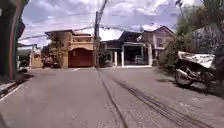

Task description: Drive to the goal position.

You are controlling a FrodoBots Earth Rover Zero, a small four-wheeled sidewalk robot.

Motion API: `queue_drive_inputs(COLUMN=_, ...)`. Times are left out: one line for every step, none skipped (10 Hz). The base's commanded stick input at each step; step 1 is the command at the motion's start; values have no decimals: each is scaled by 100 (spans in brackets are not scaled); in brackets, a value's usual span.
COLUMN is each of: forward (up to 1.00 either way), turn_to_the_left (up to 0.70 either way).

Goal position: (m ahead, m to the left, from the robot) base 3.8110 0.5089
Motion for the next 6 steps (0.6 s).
queue_drive_inputs(forward=70, turn_to_the_left=0)
queue_drive_inputs(forward=70, turn_to_the_left=0)
queue_drive_inputs(forward=70, turn_to_the_left=0)
queue_drive_inputs(forward=70, turn_to_the_left=0)
queue_drive_inputs(forward=70, turn_to_the_left=0)
queue_drive_inputs(forward=70, turn_to_the_left=0)
